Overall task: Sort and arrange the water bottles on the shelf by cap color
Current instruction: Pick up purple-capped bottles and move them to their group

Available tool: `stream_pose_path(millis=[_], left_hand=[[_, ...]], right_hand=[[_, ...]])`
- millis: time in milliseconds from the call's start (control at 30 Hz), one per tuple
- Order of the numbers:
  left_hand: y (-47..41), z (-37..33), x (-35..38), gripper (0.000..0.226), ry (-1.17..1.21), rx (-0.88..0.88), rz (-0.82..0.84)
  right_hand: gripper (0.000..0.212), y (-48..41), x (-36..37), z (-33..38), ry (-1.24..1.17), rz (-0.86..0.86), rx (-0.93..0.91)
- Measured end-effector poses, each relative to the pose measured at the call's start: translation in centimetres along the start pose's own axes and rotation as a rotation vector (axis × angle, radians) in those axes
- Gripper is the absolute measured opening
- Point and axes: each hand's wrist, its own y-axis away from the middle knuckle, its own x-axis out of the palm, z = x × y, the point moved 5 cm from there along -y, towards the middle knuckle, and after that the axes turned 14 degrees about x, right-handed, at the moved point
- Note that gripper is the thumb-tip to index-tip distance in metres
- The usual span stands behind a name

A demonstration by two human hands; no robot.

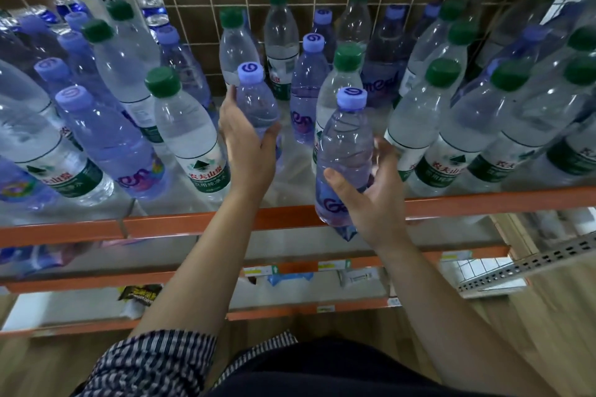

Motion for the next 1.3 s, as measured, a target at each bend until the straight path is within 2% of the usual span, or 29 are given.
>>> stream_pose_path(millis=[167,233,367,700,800,933,1033,1133,1300], left_hand=[[0.6,0.6,-0.1,0.082,0.084,-0.01,0.006],[0.8,0.9,0.0,0.081,0.089,-0.021,-0.001],[1.6,1.0,0.9,0.075,0.243,-0.094,-0.005],[5.1,-2.2,-1.8,0.066,0.119,-0.006,0.042],[7.3,-3.0,-4.3,0.056,0.194,-0.092,0.026],[10.6,-3.3,-8.8,0.047,0.331,-0.162,-0.069],[13.1,-2.3,-12.6,0.037,0.428,-0.241,-0.206],[15.9,-0.3,-17.4,0.038,0.435,-0.325,-0.315],[20.2,2.9,-27.0,0.046,0.382,-0.416,-0.401]], right_hand=[[0.059,-0.2,0.3,-0.6,-0.018,-0.008,0.035],[0.053,-0.3,0.3,-0.8,0.0,0.0,0.042],[0.046,-0.1,0.2,-0.9,0.002,0.02,0.042],[0.044,-0.2,0.8,-1.0,-0.164,0.159,0.039],[0.05,0.5,1.8,-0.6,-0.202,0.196,0.055],[0.055,2.1,5.0,0.0,-0.203,0.33,0.074],[0.041,4.5,8.4,0.4,-0.224,0.391,0.089],[0.028,7.3,12.6,1.3,-0.25,0.466,0.101],[0.032,12.7,21.5,2.7,-0.232,0.582,0.157]])
